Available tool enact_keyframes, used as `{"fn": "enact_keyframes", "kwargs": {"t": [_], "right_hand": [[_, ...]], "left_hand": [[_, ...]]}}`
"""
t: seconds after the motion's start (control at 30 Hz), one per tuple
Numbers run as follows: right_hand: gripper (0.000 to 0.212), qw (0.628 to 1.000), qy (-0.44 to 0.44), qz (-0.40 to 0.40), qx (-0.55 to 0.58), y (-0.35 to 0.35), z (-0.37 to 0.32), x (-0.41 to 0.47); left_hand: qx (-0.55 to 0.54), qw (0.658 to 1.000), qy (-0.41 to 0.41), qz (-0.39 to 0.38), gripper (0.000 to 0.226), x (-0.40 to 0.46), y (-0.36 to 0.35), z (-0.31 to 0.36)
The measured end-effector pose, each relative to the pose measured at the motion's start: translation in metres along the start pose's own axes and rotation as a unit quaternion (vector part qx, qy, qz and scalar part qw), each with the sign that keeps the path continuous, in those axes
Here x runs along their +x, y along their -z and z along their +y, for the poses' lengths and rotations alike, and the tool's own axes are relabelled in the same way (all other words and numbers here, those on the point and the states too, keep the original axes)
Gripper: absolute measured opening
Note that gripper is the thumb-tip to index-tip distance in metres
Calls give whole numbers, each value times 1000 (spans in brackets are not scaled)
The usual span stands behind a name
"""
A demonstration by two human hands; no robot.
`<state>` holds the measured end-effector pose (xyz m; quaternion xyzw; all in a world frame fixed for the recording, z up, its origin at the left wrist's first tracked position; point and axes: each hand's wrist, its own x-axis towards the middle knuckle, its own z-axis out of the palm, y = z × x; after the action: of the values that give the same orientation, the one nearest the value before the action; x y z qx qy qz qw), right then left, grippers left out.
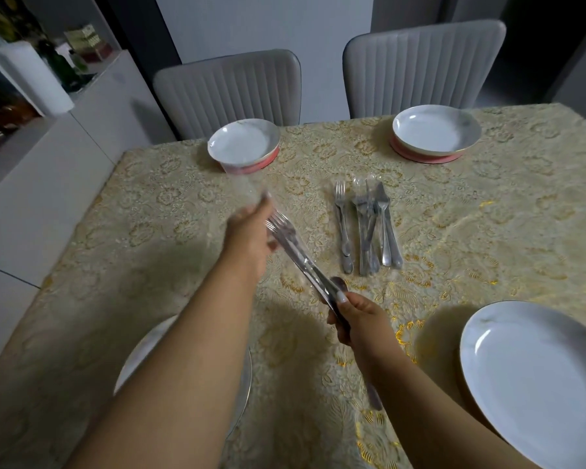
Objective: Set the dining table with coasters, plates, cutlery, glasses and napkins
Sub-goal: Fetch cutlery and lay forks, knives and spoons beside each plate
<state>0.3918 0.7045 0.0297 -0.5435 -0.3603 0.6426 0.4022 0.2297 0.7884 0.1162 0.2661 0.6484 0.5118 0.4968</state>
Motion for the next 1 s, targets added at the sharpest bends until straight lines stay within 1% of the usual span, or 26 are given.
{"fn": "enact_keyframes", "kwargs": {"t": [0.07,0.13,0.17,0.2,0.27,0.37,0.43,0.53,0.63,0.73,0.77,0.83,0.87,0.93,0.97,1.0], "right_hand": [[38,1000,3,18,-5,-1,-1,2],[38,999,5,42,-27,1,1,4],[38,998,9,51,-47,2,2,5],[39,996,14,57,-64,4,5,6],[40,994,23,66,-80,6,7,7],[40,991,23,91,-96,12,9,8],[39,990,14,115,-84,19,12,7],[36,982,9,182,-53,32,20,10],[30,971,10,236,-36,38,22,17],[32,969,22,242,-37,35,22,19],[32,970,23,242,-33,33,21,18],[34,971,22,236,-23,25,20,16],[35,972,21,232,-19,20,18,14],[36,975,22,220,-10,7,15,8],[37,977,24,212,-3,0,14,4],[37,979,25,200,0,-8,14,-1]], "left_hand": [[93,995,25,-2,35,-9,-10,-21],[163,986,14,33,36,-6,-14,-35],[174,983,14,50,33,-2,-14,-37],[169,983,24,62,31,2,-13,-36],[123,988,39,81,35,15,-12,-33],[62,991,34,114,36,37,-12,-20],[35,989,33,142,36,59,-10,-8],[45,987,24,153,33,87,-5,2],[136,985,39,97,35,102,-9,-3],[200,973,100,59,40,91,-26,-14],[219,968,111,48,42,81,-31,-18],[263,959,106,21,48,55,-36,-28],[255,961,102,-8,49,41,-36,-35],[182,972,120,-86,42,11,-35,-51],[150,974,128,-112,38,-3,-35,-59],[130,976,125,-122,33,-12,-35,-67]]}}
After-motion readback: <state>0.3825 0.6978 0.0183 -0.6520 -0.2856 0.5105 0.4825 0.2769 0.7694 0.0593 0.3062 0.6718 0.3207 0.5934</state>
